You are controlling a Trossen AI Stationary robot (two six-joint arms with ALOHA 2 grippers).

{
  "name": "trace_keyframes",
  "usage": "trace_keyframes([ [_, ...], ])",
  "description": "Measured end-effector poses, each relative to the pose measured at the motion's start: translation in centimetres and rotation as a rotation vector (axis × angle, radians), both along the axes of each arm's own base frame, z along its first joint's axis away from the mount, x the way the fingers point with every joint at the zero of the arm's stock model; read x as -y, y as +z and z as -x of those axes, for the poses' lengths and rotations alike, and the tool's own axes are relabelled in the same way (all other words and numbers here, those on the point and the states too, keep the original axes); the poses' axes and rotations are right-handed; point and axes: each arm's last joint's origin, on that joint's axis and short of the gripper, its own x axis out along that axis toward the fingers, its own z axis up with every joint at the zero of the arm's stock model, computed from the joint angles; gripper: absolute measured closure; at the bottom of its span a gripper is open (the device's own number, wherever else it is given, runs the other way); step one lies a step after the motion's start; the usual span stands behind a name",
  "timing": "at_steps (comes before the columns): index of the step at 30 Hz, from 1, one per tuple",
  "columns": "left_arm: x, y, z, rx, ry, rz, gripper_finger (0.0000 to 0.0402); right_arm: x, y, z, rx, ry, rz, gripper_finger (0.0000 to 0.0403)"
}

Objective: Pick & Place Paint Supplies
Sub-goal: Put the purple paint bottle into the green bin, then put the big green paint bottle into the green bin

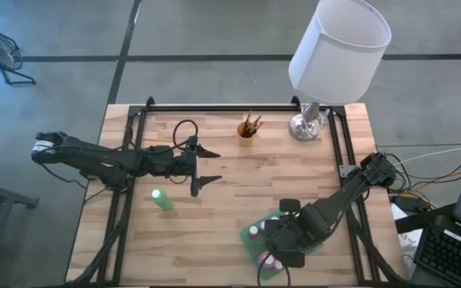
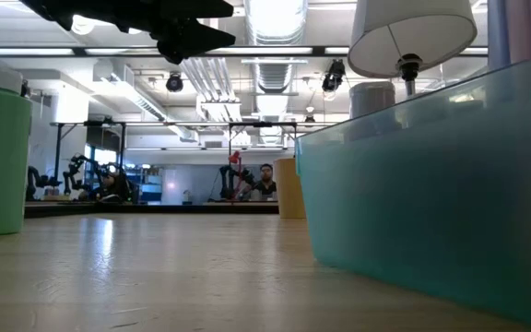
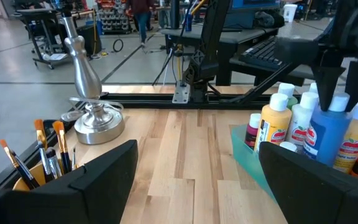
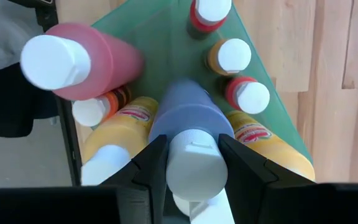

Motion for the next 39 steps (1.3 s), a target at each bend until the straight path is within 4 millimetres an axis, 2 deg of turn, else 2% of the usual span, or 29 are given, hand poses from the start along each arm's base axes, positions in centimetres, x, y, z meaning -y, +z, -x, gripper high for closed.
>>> trace_keyframes([
  [10, 0.0, 0.0, 0.0, 0.000, 0.000, 0.000, 0.0062, 0.6, -1.4, -0.3, -0.024, -0.009, 0.018, 0.0289],
  [19, 0.0, 0.0, 0.0, 0.000, 0.000, 0.000, 0.0062, 0.7, -1.5, -0.5, -0.019, -0.012, 0.012, 0.0275],
  [26, 0.0, 0.0, 0.0, -0.001, 0.000, 0.000, 0.0062, 0.7, -1.5, -0.5, -0.014, -0.013, 0.008, 0.0281],
  [39, 0.0, -0.1, 0.0, -0.007, -0.001, -0.001, 0.0062, 0.6, -1.4, -0.6, -0.005, -0.016, -0.005, 0.0196],
])
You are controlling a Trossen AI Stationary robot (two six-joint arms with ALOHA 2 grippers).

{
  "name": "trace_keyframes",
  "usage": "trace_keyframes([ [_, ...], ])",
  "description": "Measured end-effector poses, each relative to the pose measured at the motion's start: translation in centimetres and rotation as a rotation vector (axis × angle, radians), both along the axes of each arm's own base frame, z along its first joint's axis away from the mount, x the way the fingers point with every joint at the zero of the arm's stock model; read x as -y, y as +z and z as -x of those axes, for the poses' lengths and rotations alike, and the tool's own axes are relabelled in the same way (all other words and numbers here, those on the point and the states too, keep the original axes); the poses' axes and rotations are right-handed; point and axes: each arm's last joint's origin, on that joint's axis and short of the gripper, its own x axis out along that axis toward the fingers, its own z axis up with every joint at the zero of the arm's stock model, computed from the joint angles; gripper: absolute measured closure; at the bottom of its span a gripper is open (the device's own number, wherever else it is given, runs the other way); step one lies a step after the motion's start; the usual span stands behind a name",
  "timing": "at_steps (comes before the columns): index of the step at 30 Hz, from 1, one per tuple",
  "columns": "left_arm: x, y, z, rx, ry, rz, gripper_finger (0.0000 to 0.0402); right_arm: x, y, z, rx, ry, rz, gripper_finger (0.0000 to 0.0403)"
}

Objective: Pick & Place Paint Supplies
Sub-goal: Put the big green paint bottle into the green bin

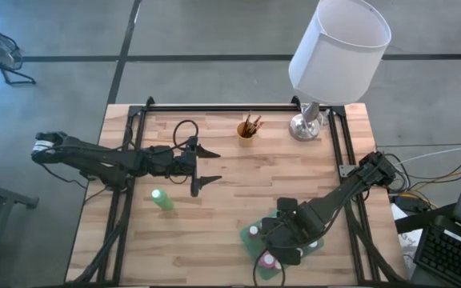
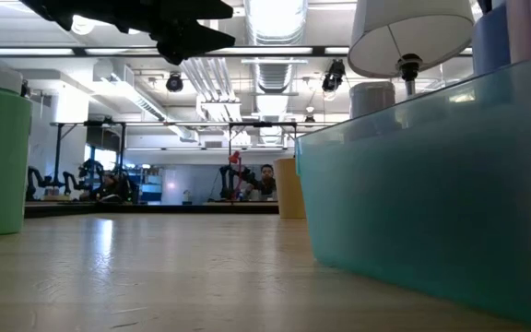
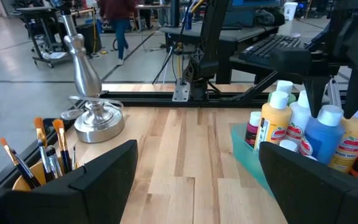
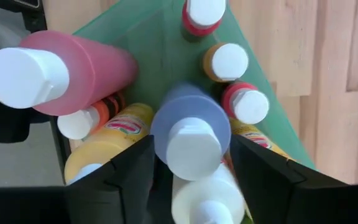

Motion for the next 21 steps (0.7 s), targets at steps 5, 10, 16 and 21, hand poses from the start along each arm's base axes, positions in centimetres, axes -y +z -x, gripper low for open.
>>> trace_keyframes([
  [5, 0.0, 0.0, 0.0, -0.002, 0.000, 0.000, 0.0062, 0.1, 0.5, 0.1, -0.030, -0.016, -0.056, 0.0176],
  [10, 0.0, 0.0, 0.0, -0.001, 0.001, 0.007, 0.0062, 0.1, 2.1, 0.0, 0.000, -0.014, -0.074, 0.0165],
  [16, 0.0, -0.1, 0.0, -0.009, 0.002, 0.011, 0.0062, 0.3, 4.5, -0.1, 0.107, 0.018, -0.047, 0.0169],
  [21, 0.0, -0.5, 0.1, -0.096, -0.002, 0.012, 0.0062, 0.4, 6.2, -0.5, 0.226, 0.076, 0.011, 0.0182],
])
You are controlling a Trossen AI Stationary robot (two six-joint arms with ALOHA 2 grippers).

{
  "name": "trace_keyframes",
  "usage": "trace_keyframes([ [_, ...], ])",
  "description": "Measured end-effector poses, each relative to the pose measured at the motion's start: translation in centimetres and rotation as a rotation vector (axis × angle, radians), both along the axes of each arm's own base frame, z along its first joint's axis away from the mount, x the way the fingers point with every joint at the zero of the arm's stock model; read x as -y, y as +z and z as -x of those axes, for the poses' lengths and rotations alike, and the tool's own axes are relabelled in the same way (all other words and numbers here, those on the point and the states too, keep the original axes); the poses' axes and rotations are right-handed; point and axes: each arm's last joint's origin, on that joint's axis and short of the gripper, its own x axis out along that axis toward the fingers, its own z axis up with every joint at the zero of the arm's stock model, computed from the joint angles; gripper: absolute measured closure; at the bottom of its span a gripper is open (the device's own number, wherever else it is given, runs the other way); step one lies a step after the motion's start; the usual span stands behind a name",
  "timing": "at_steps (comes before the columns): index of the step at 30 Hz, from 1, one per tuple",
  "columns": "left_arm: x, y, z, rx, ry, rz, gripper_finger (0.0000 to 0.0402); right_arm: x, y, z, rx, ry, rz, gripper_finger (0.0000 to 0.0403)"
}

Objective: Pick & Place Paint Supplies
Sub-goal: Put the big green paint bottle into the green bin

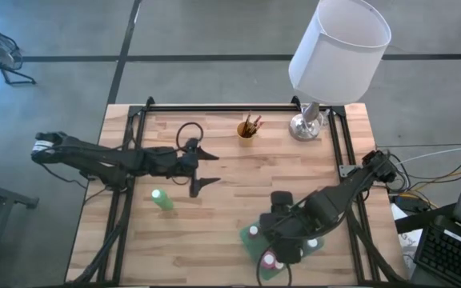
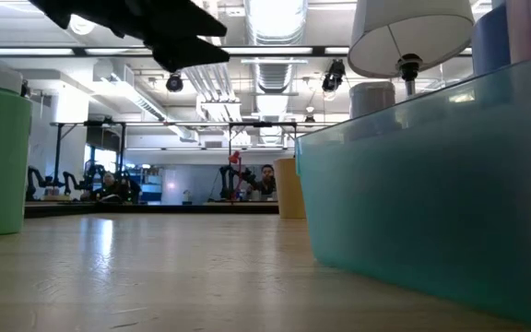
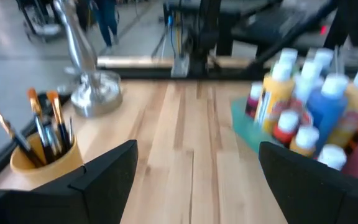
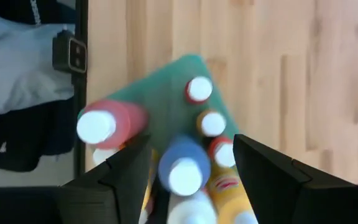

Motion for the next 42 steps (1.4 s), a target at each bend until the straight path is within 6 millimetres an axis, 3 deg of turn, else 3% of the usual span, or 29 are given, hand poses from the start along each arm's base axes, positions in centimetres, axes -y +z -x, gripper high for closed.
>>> trace_keyframes([
  [10, 0.2, 1.5, 1.4, -0.309, 0.031, 0.038, 0.0071, 1.5, 3.1, 1.3, 0.190, 0.017, 0.100, 0.0161],
  [17, 0.8, 1.4, 3.8, -0.430, 0.194, 0.013, 0.0072, 3.0, 4.6, 3.2, 0.274, -0.025, 0.139, 0.0145],
  [24, 1.5, 1.9, 6.6, -0.439, 0.283, 0.081, 0.0072, 3.8, 4.1, 4.4, 0.333, -0.039, 0.108, 0.0137],
  [42, 2.3, 0.1, 10.3, -0.680, 0.427, 0.172, 0.0072, 5.0, 2.3, 6.0, 0.327, -0.078, 0.096, 0.0133],
])
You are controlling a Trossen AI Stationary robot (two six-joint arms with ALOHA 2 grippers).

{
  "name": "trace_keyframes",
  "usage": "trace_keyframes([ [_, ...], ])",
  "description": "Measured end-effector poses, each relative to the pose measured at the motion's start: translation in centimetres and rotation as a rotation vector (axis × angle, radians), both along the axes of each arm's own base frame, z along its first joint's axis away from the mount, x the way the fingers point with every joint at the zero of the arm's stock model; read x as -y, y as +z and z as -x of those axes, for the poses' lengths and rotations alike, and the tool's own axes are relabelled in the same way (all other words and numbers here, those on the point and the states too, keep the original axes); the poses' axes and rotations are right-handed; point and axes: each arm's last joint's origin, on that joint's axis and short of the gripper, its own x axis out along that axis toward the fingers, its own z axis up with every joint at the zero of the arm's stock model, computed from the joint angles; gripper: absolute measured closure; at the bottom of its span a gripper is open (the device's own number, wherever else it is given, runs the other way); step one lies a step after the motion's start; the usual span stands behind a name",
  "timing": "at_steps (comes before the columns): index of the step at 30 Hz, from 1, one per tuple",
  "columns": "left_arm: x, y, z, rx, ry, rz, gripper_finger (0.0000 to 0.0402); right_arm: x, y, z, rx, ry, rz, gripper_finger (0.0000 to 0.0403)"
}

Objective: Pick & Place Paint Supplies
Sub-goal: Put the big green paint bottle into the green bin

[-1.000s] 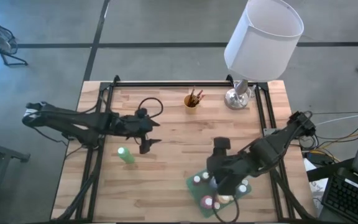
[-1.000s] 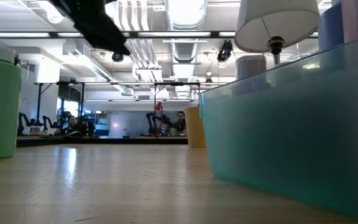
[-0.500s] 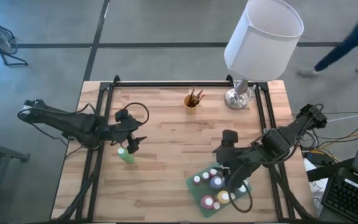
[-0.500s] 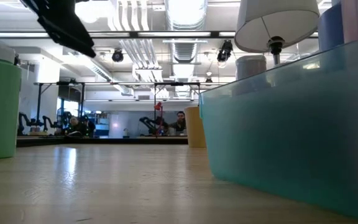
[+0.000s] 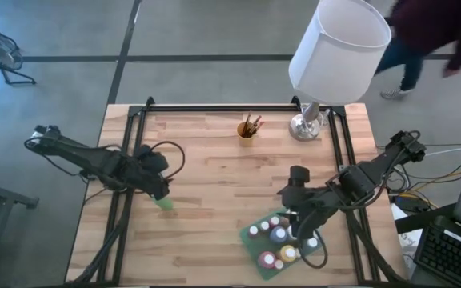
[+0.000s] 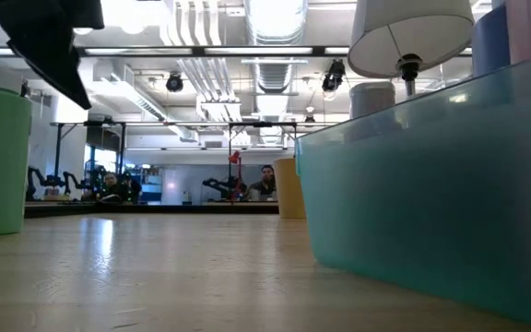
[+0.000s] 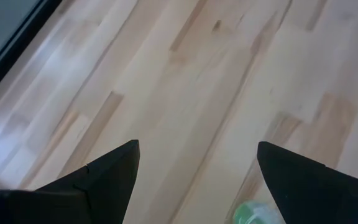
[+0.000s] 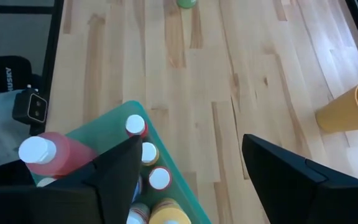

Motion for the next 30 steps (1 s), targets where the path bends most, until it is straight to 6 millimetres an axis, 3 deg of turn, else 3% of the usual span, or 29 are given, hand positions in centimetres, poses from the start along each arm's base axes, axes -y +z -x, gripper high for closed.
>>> trace_keyframes([
  [15, 0.5, -0.7, 1.8, -0.139, 0.072, 0.109, 0.0072, 0.0, 0.0, 0.0, 0.001, 0.003, -0.002, 0.0167],
  [30, 0.6, -3.7, 2.2, -0.220, 0.146, 0.200, 0.0072, 0.0, 0.0, 0.0, 0.001, 0.000, -0.005, 0.0126],
])
